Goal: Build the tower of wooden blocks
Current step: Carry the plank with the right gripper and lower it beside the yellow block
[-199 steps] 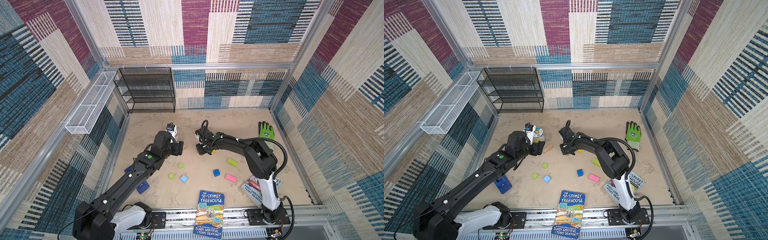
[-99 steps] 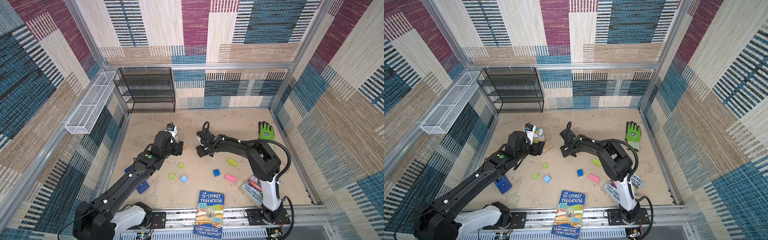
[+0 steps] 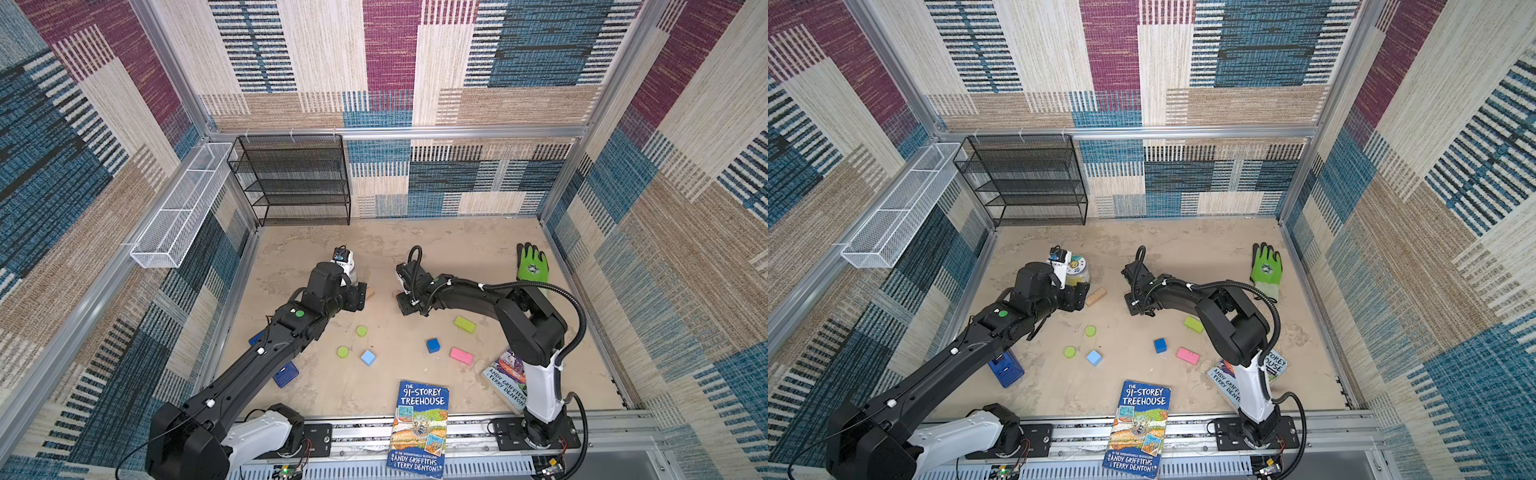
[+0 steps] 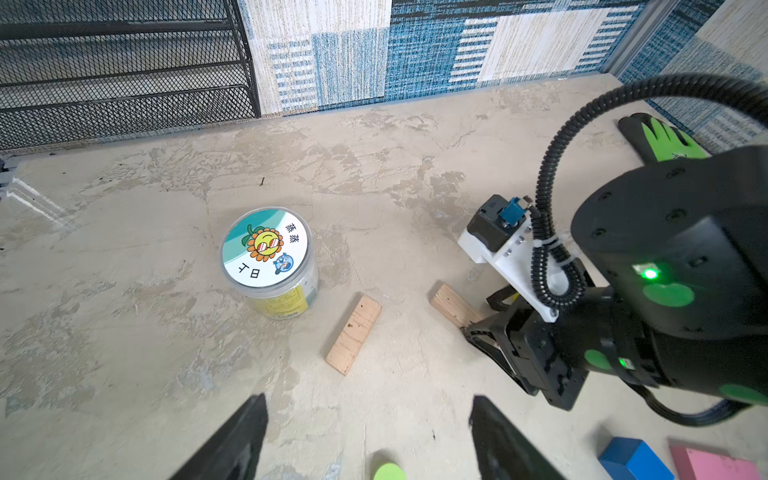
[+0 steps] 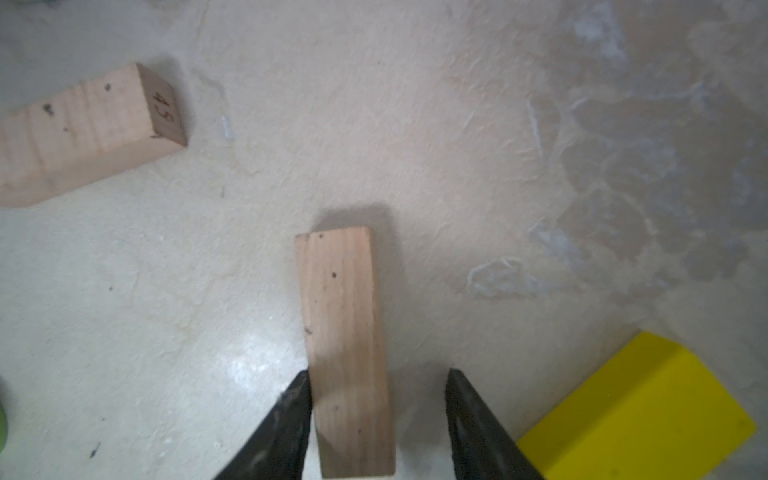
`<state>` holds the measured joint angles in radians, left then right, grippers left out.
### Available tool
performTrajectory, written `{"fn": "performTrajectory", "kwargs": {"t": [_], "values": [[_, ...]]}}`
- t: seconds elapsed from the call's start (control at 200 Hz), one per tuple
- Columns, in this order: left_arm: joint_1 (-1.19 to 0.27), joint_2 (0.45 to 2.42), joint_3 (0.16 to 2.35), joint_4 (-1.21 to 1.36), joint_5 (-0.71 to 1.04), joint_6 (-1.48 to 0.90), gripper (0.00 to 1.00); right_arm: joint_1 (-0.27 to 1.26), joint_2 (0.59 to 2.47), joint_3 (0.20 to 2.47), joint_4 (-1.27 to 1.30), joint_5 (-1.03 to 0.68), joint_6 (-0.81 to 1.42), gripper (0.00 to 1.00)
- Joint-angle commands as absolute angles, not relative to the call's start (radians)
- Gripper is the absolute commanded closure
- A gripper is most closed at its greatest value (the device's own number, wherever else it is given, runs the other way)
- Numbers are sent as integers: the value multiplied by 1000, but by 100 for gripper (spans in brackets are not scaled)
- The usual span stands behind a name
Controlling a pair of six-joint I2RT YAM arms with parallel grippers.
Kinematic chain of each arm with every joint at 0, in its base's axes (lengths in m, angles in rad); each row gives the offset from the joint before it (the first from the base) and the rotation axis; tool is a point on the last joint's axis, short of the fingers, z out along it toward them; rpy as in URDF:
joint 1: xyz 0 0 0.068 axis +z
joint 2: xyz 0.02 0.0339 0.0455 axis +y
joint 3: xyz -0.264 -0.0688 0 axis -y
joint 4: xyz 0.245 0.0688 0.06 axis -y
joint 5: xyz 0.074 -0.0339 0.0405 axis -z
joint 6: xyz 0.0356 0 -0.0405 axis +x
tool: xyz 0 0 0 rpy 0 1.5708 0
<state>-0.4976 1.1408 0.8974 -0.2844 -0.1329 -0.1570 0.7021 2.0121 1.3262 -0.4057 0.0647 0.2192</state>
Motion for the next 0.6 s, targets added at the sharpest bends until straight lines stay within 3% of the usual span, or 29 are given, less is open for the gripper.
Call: {"fn": "performTrajectory", "kwargs": {"t": [0.0,0.596], "values": [[-497,1145,897,-275,-152,-132,19,702,2010,1312,-499,98,235,45],[-497,1146,896,-286,-165,-128,18,648,1980,1251,-441,68,241,49]]}}
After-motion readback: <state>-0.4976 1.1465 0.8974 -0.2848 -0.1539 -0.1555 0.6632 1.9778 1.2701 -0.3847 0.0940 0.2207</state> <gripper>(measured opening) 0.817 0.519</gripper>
